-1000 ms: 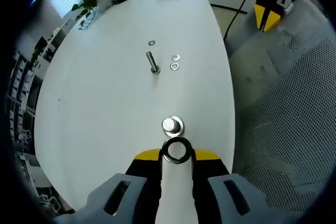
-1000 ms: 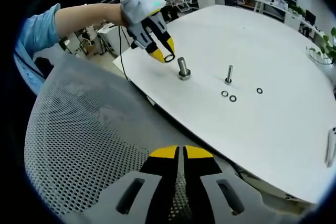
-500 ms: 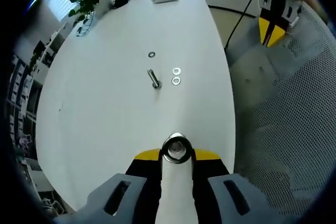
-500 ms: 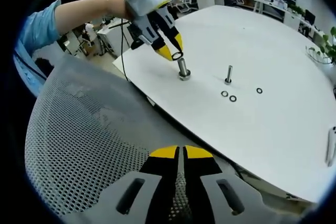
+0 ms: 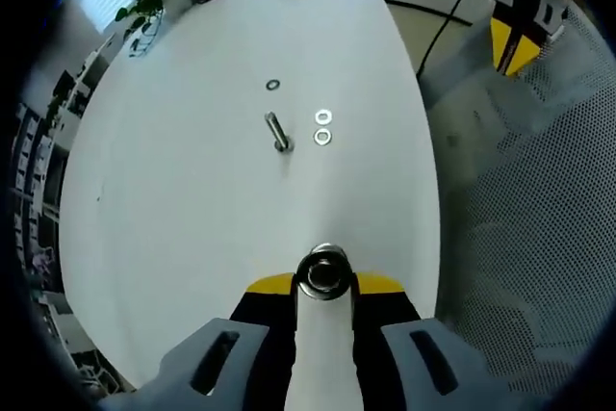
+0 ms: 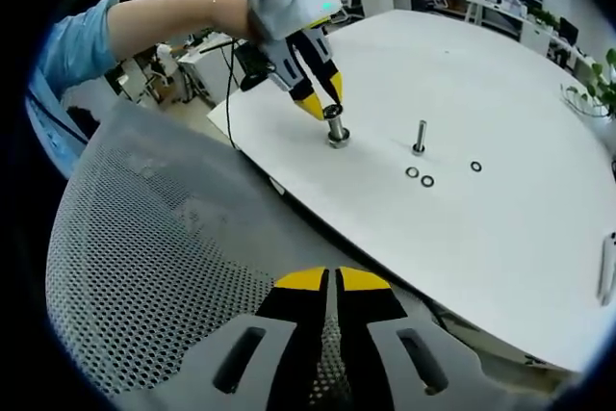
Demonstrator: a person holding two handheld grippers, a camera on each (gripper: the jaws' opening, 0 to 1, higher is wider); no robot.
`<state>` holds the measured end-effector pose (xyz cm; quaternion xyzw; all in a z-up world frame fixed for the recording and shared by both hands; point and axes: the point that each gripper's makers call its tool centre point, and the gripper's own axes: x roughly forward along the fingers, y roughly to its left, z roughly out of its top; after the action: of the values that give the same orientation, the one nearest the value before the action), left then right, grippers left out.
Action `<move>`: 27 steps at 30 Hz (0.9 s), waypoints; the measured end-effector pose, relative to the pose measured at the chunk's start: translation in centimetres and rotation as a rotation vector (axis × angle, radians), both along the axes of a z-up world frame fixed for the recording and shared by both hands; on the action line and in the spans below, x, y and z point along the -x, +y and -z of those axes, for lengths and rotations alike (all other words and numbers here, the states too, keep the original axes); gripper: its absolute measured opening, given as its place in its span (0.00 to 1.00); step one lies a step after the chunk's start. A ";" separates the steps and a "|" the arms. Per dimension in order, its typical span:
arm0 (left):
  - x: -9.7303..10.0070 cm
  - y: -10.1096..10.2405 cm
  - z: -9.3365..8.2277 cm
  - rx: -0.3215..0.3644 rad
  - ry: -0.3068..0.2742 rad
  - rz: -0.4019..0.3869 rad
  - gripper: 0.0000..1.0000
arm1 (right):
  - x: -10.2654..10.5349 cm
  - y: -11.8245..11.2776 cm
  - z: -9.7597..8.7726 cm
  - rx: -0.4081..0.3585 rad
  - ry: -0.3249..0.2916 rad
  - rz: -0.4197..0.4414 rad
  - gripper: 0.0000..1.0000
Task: Place the washer onto the threaded stud by aligning its center hole with the stud, sliding it down to the base, and recovering from edge contact or off-axis alignment until the washer reaches the visible bottom stop.
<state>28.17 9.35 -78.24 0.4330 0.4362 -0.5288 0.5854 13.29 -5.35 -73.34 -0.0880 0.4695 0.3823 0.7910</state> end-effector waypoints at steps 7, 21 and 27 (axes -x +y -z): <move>0.2 -0.1 2.2 -0.037 0.023 0.000 0.19 | 0.0 0.0 0.0 -0.002 0.001 0.002 0.06; 0.2 0.0 4.2 -0.091 0.047 -0.012 0.19 | 0.0 0.0 0.0 -0.005 0.003 0.001 0.06; -0.3 0.2 3.9 -0.074 0.016 -0.003 0.30 | 0.0 0.0 0.0 -0.006 0.002 0.002 0.06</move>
<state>28.44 9.50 -82.13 0.4492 0.4607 -0.5149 0.5664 13.29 -5.38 -73.34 -0.0847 0.4693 0.3832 0.7910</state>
